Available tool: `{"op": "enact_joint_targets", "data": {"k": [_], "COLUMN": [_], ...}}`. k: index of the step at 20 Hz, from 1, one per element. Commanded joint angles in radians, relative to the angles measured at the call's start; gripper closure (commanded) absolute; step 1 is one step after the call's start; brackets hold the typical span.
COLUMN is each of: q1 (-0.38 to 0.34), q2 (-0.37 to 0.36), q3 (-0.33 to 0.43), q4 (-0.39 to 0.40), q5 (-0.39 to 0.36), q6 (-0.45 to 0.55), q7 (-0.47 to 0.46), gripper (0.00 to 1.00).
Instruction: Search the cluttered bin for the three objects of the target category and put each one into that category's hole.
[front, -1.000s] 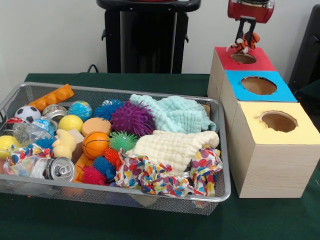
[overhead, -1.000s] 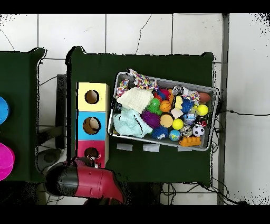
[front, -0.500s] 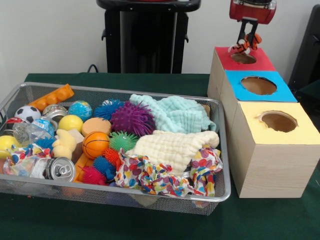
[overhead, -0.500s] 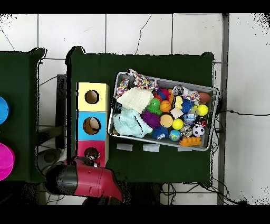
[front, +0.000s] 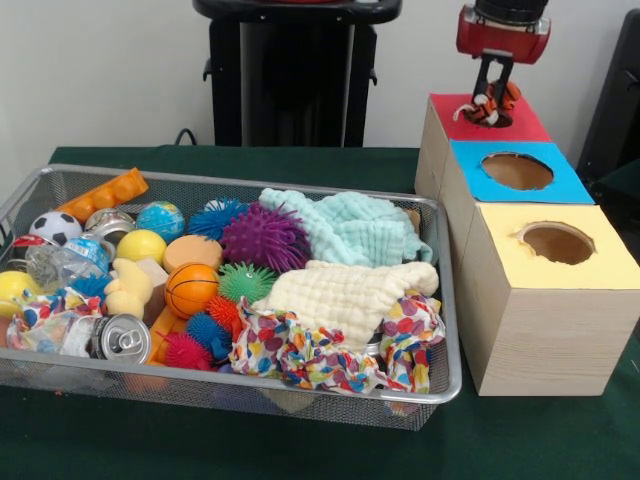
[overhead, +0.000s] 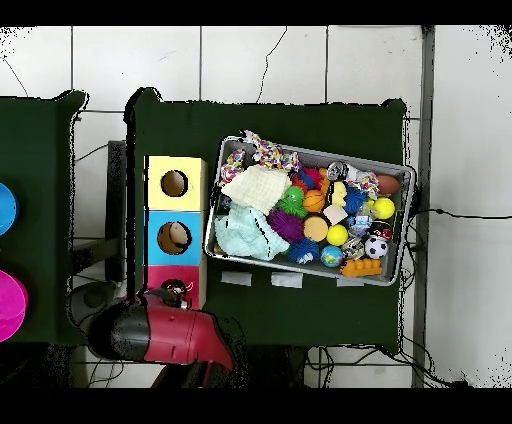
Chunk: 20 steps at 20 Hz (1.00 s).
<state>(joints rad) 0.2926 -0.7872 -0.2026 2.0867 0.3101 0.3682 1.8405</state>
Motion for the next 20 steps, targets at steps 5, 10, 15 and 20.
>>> {"op": "enact_joint_targets", "data": {"k": [5, 10, 15, 20], "q1": [-0.031, 0.013, -0.015, -0.002], "q2": [0.055, 0.060, 0.058, 0.031], "q3": [0.068, 0.011, 0.028, 0.003], "q4": [-0.070, -0.098, -0.102, -0.106], "q5": [0.015, 0.014, 0.001, 0.002], "q6": [-0.116, -0.069, -0.063, -0.015], "q7": [0.184, 0.204, 0.167, 0.178], "gripper": [0.00, 0.00, 0.00, 0.00]}}
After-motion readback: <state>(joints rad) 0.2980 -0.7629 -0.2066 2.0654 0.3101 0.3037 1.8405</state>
